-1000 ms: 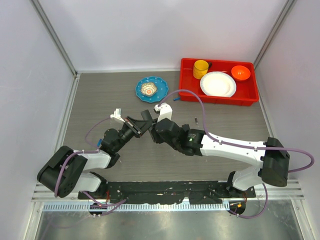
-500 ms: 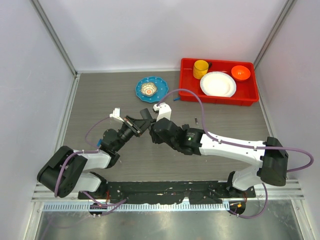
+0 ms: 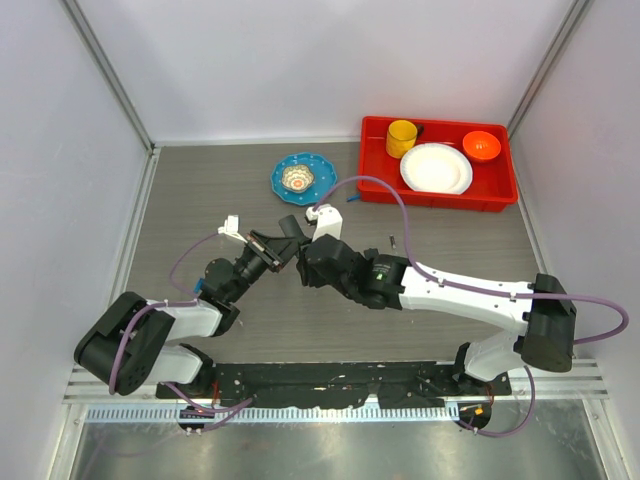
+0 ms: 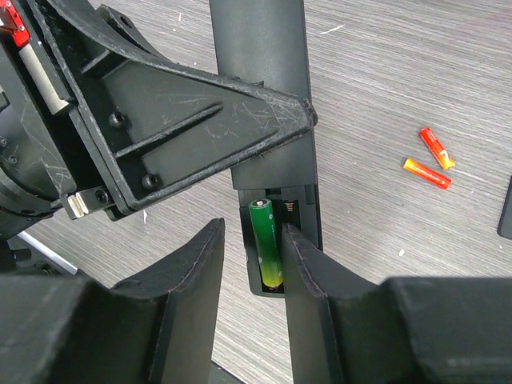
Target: Load the batteries into the remote control
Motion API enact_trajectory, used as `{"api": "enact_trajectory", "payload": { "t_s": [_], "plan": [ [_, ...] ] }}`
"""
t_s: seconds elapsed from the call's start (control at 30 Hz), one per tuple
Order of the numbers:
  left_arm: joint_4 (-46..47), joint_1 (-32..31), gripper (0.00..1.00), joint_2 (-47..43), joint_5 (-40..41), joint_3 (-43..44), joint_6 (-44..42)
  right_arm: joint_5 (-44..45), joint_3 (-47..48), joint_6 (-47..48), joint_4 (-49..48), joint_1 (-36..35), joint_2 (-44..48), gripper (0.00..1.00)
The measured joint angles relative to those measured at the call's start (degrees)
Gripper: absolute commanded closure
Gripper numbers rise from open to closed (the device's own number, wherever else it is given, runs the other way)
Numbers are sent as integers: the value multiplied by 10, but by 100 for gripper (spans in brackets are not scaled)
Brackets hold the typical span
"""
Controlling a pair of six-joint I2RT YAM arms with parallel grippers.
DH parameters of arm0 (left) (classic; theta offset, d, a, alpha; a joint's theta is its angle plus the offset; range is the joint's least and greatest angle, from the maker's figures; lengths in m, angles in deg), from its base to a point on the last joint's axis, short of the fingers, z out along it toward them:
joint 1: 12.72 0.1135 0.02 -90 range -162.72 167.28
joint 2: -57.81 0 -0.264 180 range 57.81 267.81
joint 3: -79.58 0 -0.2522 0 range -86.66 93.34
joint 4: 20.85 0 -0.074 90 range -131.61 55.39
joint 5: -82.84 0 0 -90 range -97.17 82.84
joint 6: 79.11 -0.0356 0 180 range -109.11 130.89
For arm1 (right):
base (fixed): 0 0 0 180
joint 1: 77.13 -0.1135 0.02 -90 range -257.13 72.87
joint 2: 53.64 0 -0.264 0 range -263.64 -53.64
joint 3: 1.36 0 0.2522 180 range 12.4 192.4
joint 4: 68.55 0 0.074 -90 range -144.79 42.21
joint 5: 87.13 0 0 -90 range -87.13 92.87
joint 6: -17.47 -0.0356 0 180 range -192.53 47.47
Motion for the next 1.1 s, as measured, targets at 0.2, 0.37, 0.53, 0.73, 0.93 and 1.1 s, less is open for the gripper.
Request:
{"api": "enact_trajectory", "payload": {
  "t_s": [0.2,0.37,0.53,0.73,0.93,1.1],
  "plan": [
    [7,0,100,0,2,0,0,3,6,0,5,0,0,57],
    [7,0,100,0,3,0,1,5,16,0,11,0,0,57],
    [7,0,100,4,3,0,2,7,23,0,16,2,0,56],
    [7,0,100,6,3,0,2,7,23,0,22,4,0,54],
    [8,0,100,8,3,0,2,7,23,0,23,5,3,53],
    [8,0,100,14,3,0,2,8,24,1,25,7,9,52]
  ]
}}
